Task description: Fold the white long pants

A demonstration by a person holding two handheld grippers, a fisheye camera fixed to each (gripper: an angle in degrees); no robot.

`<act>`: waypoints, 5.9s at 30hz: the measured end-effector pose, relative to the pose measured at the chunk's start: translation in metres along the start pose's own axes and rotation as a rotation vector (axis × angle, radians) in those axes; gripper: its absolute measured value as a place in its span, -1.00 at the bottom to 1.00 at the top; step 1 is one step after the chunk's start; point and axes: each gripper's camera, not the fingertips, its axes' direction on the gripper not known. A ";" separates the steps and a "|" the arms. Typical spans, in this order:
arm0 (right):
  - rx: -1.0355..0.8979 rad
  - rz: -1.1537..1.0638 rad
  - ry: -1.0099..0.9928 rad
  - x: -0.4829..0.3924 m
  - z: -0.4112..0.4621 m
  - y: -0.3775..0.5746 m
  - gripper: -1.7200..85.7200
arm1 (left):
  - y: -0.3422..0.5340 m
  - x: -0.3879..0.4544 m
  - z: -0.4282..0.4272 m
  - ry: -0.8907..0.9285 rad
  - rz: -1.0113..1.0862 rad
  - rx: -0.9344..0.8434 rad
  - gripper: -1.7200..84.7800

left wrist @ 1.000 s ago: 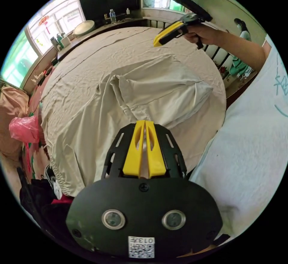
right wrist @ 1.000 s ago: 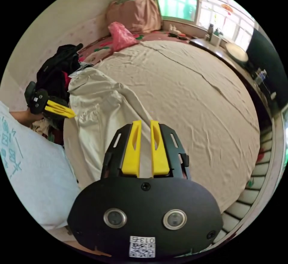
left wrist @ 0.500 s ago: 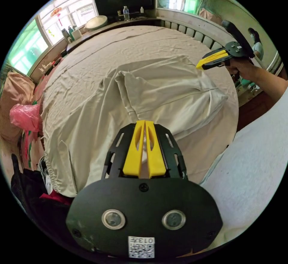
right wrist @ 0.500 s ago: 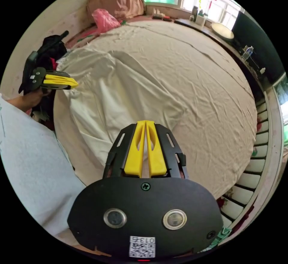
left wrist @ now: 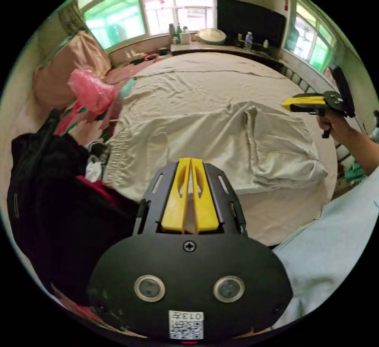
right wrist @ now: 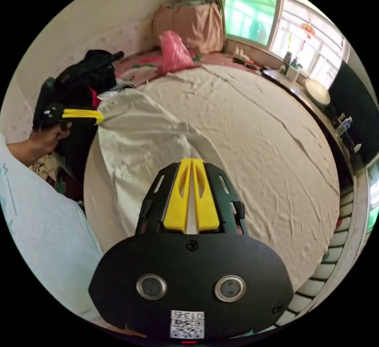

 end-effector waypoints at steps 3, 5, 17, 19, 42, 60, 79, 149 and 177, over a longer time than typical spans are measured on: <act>0.067 -0.100 -0.100 -0.017 0.011 -0.052 -0.85 | 0.031 -0.065 0.000 -0.049 -0.208 -0.039 -0.71; 0.049 -0.164 -0.179 -0.034 0.032 -0.091 -0.79 | 0.057 -0.101 0.014 0.030 -0.351 -0.091 -0.63; -0.310 -0.475 -0.492 -0.162 0.207 -0.306 -0.68 | 0.103 -0.173 0.050 0.192 -0.666 -0.005 -0.67; -0.393 -0.506 -0.471 -0.172 0.233 -0.312 -0.68 | 0.102 -0.172 0.056 0.209 -0.655 -0.015 -0.66; 0.150 -0.634 -0.581 0.004 -0.044 -0.205 -0.80 | 0.062 0.052 -0.090 0.149 -0.131 0.302 -0.92; -0.023 0.347 -0.274 0.201 -0.109 0.138 -0.70 | 0.058 0.534 0.030 0.061 1.194 0.111 -0.94; -0.065 0.613 -0.521 0.205 -0.148 0.097 -0.84 | 0.035 0.625 0.007 0.024 1.187 0.264 -0.96; 0.080 0.811 -0.205 0.130 -0.302 0.084 -0.58 | -0.208 0.173 0.233 0.462 0.086 -0.085 -0.63; 0.009 0.833 -0.365 0.220 -0.297 0.100 -0.62 | -0.220 0.139 0.310 0.659 -0.003 -0.252 -0.66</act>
